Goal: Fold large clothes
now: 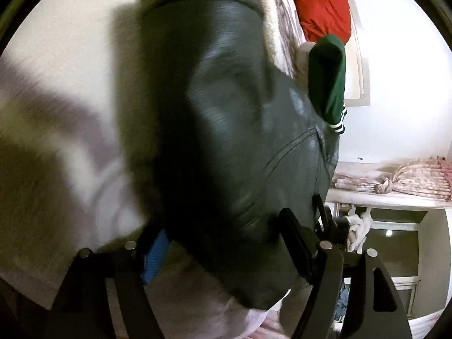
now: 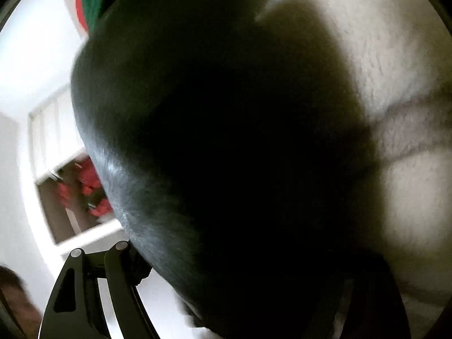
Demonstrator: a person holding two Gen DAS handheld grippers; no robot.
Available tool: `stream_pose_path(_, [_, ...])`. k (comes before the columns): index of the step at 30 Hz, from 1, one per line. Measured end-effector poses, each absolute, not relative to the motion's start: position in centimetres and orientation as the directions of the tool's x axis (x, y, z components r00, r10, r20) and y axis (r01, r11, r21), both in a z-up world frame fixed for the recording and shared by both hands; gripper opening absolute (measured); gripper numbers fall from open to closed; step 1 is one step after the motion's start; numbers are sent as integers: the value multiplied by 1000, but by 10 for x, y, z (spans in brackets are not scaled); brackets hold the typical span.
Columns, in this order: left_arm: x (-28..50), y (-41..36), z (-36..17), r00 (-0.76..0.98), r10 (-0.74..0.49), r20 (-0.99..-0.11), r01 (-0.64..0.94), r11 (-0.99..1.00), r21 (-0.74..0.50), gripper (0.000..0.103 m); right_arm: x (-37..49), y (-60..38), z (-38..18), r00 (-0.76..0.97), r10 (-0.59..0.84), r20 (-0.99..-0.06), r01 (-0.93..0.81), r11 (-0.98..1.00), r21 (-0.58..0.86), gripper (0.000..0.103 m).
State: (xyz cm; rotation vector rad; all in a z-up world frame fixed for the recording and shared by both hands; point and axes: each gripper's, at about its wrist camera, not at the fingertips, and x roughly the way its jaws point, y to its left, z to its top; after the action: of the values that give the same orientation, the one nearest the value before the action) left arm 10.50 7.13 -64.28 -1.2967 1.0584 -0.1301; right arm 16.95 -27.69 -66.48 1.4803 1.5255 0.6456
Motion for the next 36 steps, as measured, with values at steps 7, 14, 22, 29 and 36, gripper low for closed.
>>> stream_pose_path(7, [109, 65, -656, 607, -616, -502, -467, 234, -853, 81, 156, -278, -680, 132, 969, -208, 686, 62, 725, 65])
stream_pose_path(14, [138, 54, -656, 651, -552, -521, -453, 267, -850, 87, 165, -276, -685, 61, 973, -222, 628, 135, 766, 75])
stream_pose_path(22, [145, 54, -626, 687, -475, -550, -438, 333, -835, 38, 180, -256, -652, 58, 937, -345, 482, 276, 832, 66])
stream_pose_path(29, [172, 46, -573, 698, -483, -529, -365, 395, -843, 34, 199, -251, -599, 108, 922, -373, 443, 291, 848, 49])
stream_pose_path(36, [221, 39, -517, 742, -493, -455, -278, 391, -877, 34, 231, -279, -514, 134, 918, -374, 363, 306, 880, 47])
